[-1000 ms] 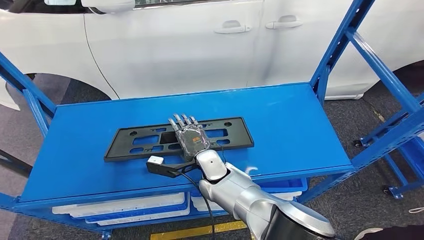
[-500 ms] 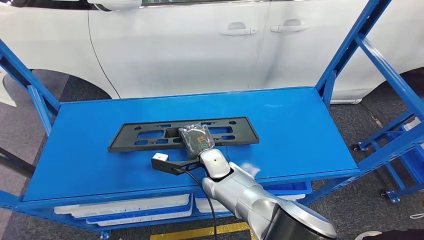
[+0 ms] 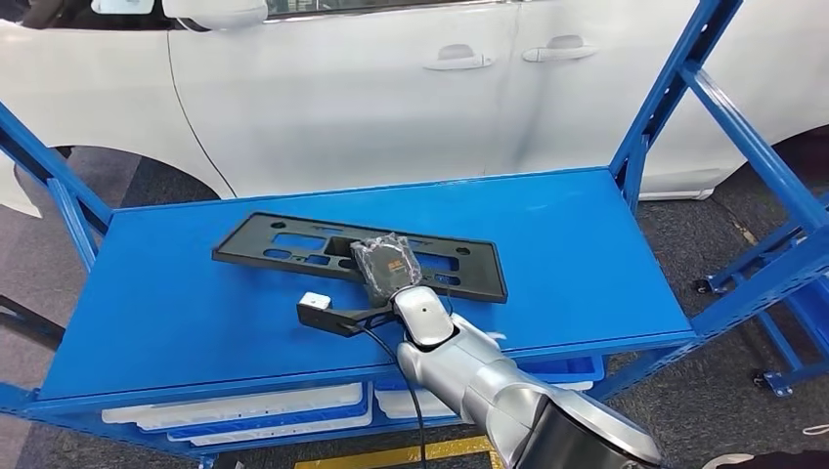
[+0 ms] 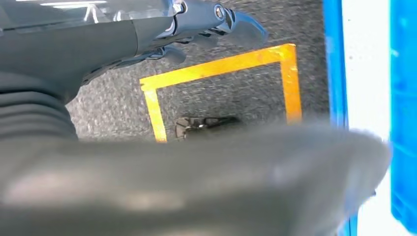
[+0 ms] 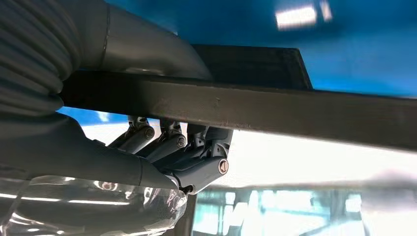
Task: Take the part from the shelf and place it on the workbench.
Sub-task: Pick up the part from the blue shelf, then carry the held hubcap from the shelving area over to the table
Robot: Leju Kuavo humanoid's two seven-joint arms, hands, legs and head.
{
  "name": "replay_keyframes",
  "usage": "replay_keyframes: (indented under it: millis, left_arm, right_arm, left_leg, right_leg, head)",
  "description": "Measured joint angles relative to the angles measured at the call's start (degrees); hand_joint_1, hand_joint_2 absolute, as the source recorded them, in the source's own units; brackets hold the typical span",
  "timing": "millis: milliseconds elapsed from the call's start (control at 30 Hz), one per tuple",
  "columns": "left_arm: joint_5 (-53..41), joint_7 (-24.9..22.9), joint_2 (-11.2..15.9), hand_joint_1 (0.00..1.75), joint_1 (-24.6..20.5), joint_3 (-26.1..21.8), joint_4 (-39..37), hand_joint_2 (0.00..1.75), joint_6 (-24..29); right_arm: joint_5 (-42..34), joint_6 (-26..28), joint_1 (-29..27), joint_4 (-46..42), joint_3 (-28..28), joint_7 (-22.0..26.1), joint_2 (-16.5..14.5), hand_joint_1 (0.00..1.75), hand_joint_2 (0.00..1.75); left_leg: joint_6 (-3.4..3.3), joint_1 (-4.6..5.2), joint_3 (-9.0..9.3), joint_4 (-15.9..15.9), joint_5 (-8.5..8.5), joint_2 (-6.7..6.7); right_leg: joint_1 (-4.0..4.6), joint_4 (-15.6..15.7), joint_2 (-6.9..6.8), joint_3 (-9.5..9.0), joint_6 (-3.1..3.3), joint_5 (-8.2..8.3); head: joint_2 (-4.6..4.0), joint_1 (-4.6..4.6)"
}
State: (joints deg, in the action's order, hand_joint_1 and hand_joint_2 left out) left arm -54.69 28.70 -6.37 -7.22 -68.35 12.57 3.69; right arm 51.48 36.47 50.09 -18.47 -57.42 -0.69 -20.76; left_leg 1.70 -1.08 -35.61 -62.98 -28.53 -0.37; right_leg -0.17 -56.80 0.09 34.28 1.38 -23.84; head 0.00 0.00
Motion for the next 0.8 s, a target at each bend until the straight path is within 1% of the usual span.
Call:
replay_keyframes:
  millis: [67,100,133,167,200,233,267,300,367,400,433,467,500,533,567,600,633,667,700,733,767,800]
  left_arm:
    - [0.11,0.24,0.01,0.00,0.03,0.00,0.00,1.75,0.08]
    - [0.14,0.32,0.01,0.00,0.09,0.00,0.00,1.75,0.16]
    - [0.16,0.41,0.02,0.00,0.13,0.00,0.00,1.75,0.26]
    - [0.19,0.49,0.04,0.00,0.14,0.00,0.00,1.75,0.35]
    - [0.21,0.55,0.09,0.00,0.11,0.00,0.00,1.75,0.40]
    - [0.23,0.58,0.13,0.00,0.05,0.00,0.00,1.75,0.42]
    - [0.24,0.62,0.16,0.00,-0.01,0.00,0.00,1.75,0.42]
    - [0.27,0.63,0.18,0.00,-0.03,0.00,0.00,1.75,0.42]
    - [0.51,0.66,0.18,0.00,0.05,-0.01,0.00,1.75,0.44]
    - [0.75,0.69,0.18,0.00,0.11,-0.02,0.00,1.75,0.45]
    - [1.01,0.76,0.18,0.00,0.13,-0.04,0.00,1.75,0.41]
    - [1.32,0.91,0.19,0.00,0.10,-0.06,0.00,1.75,0.36]
    - [1.67,1.10,0.20,0.00,0.07,-0.09,0.00,1.75,0.33]
    - [2.10,1.28,0.22,0.00,0.06,-0.15,0.00,1.75,0.31]
    - [2.71,1.41,0.26,0.00,0.11,-0.29,0.00,1.75,0.32]
    - [3.49,1.47,0.31,0.00,0.24,-0.57,0.00,1.75,0.34]
    - [4.47,1.43,0.35,0.00,0.44,-1.02,0.00,1.75,0.34]
    - [5.47,1.29,0.39,0.00,0.68,-1.59,0.00,1.75,0.33]
    - [6.38,1.15,0.42,0.00,0.92,-2.22,0.00,1.75,0.34]
    - [7.10,1.30,0.42,0.00,1.17,-2.82,0.00,1.75,0.41]
    - [7.53,1.81,0.40,0.00,1.38,-3.31,0.00,1.75,0.57]
    - [7.78,2.68,0.39,0.00,1.59,-3.75,0.00,1.75,0.85]
  right_arm:
    - [0.11,1.24,0.20,-0.23,1.35,1.20,0.01,1.75,1.75]
    - [0.10,1.61,0.21,-0.45,1.99,1.74,0.01,1.75,1.75]
    - [0.08,1.91,0.21,-0.77,2.64,2.21,0.02,1.75,1.75]
    - [0.05,2.13,0.26,-1.15,3.29,2.54,0.02,1.75,1.75]
    - [0.00,2.26,0.36,-1.51,3.85,2.71,0.01,1.75,1.75]
    - [-0.05,2.37,0.51,-1.84,4.34,2.79,0.01,1.75,1.75]
    - [-0.09,2.48,0.69,-2.08,4.73,2.80,0.01,1.75,1.75]
    - [-0.11,2.56,0.81,-2.31,5.09,2.91,0.02,1.75,1.75]
    - [-0.11,2.70,0.70,-3.37,6.13,4.08,0.05,1.75,1.75]
    - [-0.39,2.72,0.42,-4.44,7.13,5.68,0.07,1.75,1.75]
    - [-1.38,2.65,0.02,-6.10,8.73,8.14,0.09,1.75,1.75]
    - [-3.56,1.99,-0.44,-8.35,10.83,11.53,0.10,1.75,1.75]
    - [-7.18,0.56,-1.05,-11.28,13.22,15.21,0.19,1.75,1.75]
    - [-12.39,-1.84,-1.85,-15.01,15.68,18.82,0.43,1.75,1.75]
    - [-19.21,-5.37,-2.98,-19.58,18.00,22.15,0.90,1.75,1.75]
    - [-27.68,-9.79,-4.42,-24.97,20.20,24.62,1.61,1.75,1.75]
    - [-37.62,-15.18,-6.07,-31.09,22.32,26.18,2.54,1.75,1.75]
    - [-48.04,-21.22,-7.82,-37.49,24.28,27.02,3.61,1.75,1.75]
    - [-58.09,-27.62,-9.41,-43.86,26.05,27.24,4.79,1.75,1.75]
    - [-66.72,-33.97,-10.81,-50.01,27.63,27.33,6.08,1.75,1.75]
    - [-73.00,-39.55,-12.04,-55.55,28.98,27.73,7.34,1.75,1.75]
    - [-77.23,-44.43,-13.27,-60.79,30.19,28.44,8.51,1.75,1.75]
  left_leg:
    - [0.39,-0.07,-3.61,-7.66,-3.49,0.02]
    - [0.55,-0.10,-4.94,-10.34,-4.21,0.03]
    - [0.66,-0.13,-5.34,-11.01,-3.82,0.03]
    - [0.71,-0.16,-4.57,-9.27,-2.33,0.05]
    - [0.71,-0.20,-2.84,-5.64,-0.19,0.09]
    - [0.63,-0.21,-0.88,-1.63,1.42,0.14]
    - [0.36,-0.14,0.67,1.64,2.56,0.14]
    - [0.03,-0.06,1.52,3.56,3.01,0.12]
    - [-0.77,0.10,1.58,4.24,3.05,0.00]
    - [-1.12,0.02,1.52,4.31,3.17,0.01]
    - [-1.45,-0.06,1.53,4.43,3.29,0.03]
    - [-1.78,-0.14,1.53,4.55,3.40,0.07]
    - [-2.04,-0.21,1.53,4.65,3.47,0.11]
    - [-2.20,-0.19,1.50,4.65,3.47,0.11]
    - [-2.33,-0.17,1.47,4.64,3.44,0.10]
    - [-2.40,-0.15,1.48,4.63,3.40,0.00]
    - [-2.45,-0.15,1.51,4.62,3.36,-0.15]
    - [-2.48,-0.14,1.56,4.61,3.31,-0.33]
    - [-2.47,-0.11,1.61,4.61,3.27,-0.53]
    - [-2.44,-0.07,1.65,4.62,3.22,-0.70]
    - [-2.33,0.08,1.64,4.56,3.13,-0.83]
    - [-2.15,0.14,1.62,4.57,3.05,-0.93]
  right_leg:
    - [0.12,-0.01,-0.04,-0.03,0.28,-0.06]
    - [0.17,-0.09,-0.02,-0.02,0.31,-0.12]
    - [0.18,-0.21,0.03,-0.01,0.29,-0.18]
    - [0.16,-0.38,0.09,-0.01,0.20,-0.28]
    - [0.12,-0.60,0.15,-0.04,0.03,-0.44]
    - [0.13,-0.87,0.20,-0.01,-0.22,-0.64]
    - [0.21,-1.20,0.23,0.11,-0.49,-0.82]
    - [0.32,-1.43,0.25,0.27,-0.77,-0.91]
    - [0.48,-1.56,0.27,0.55,-1.28,-0.83]
    - [0.45,-1.57,0.27,0.64,-1.54,-0.86]
    - [0.40,-2.00,0.26,0.87,-1.82,-1.24]
    - [0.34,-3.35,0.24,1.51,-2.14,-2.18]
    - [0.23,-5.98,0.21,2.74,-2.45,-3.73]
    - [0.12,-9.56,0.18,4.39,-2.74,-5.56]
    - [0.01,-13.82,0.18,6.40,-2.96,-7.41]
    - [-0.09,-17.35,0.17,8.13,-3.10,-8.60]
    - [-0.14,-19.02,0.17,9.02,-3.14,-8.70]
    - [-0.16,-18.51,0.17,8.90,-3.06,-7.75]
    - [-0.13,-15.48,0.17,7.59,-2.85,-5.79]
    - [-0.03,-10.98,0.13,5.55,-2.48,-3.45]
    - [0.19,-6.67,0.04,3.59,-2.06,-1.76]
    - [0.41,-3.47,-0.05,2.15,-1.69,-0.71]
  head:
    - [0.00,-0.04]
    - [0.01,-0.04]
    - [0.00,-0.04]
    - [0.01,-0.05]
    - [0.01,-0.06]
    - [0.00,-0.05]
    - [0.00,-0.06]
    - [0.00,-0.02]
    - [0.00,0.02]
    - [0.00,0.03]
    - [0.00,0.06]
    - [0.00,0.17]
    - [0.00,0.25]
    - [0.00,0.37]
    - [0.00,0.42]
    - [0.00,0.42]
    - [0.00,0.44]
    - [0.01,0.44]
    - [0.00,0.45]
    - [0.00,0.44]
    - [0.00,0.42]
    - [0.01,0.44]
